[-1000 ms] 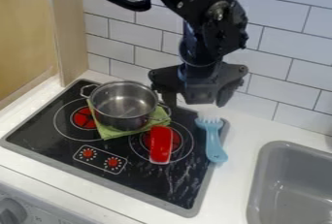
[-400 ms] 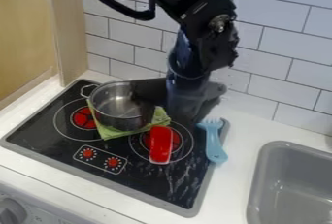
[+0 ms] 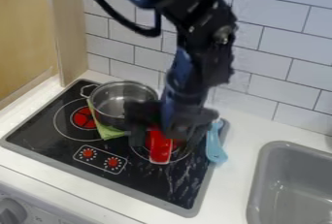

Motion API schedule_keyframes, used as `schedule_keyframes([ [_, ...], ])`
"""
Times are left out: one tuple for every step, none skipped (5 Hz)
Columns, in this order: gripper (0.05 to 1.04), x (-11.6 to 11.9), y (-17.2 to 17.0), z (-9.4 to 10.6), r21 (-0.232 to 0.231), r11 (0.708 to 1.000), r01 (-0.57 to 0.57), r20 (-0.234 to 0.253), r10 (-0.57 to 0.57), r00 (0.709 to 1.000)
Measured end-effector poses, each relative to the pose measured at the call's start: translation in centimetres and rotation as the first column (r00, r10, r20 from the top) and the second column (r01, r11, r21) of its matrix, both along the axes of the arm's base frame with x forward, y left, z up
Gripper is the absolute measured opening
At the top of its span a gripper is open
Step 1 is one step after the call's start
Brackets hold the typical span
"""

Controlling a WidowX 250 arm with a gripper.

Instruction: Moved the red object to the left bottom corner of the cooker

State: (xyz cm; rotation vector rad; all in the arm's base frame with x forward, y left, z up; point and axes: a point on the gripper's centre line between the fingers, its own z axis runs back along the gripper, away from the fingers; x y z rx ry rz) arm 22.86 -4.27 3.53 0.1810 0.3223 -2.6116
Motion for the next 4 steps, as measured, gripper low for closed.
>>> schedule_keyframes([
  [0.999, 0.6, 0.2, -1.9, -0.008, 1.000, 0.016, -0.028, -0.016, 0.999],
  [0.999, 1.9, 0.1, -2.1, -0.027, 0.999, 0.018, 0.006, -0.018, 1.000],
  [0.999, 2.5, 0.1, -2.0, -0.048, 0.999, 0.022, 0.031, -0.020, 0.999],
  [0.958, 2.7, 0.2, -2.5, -0.063, 0.998, 0.023, 0.031, -0.021, 0.999],
])
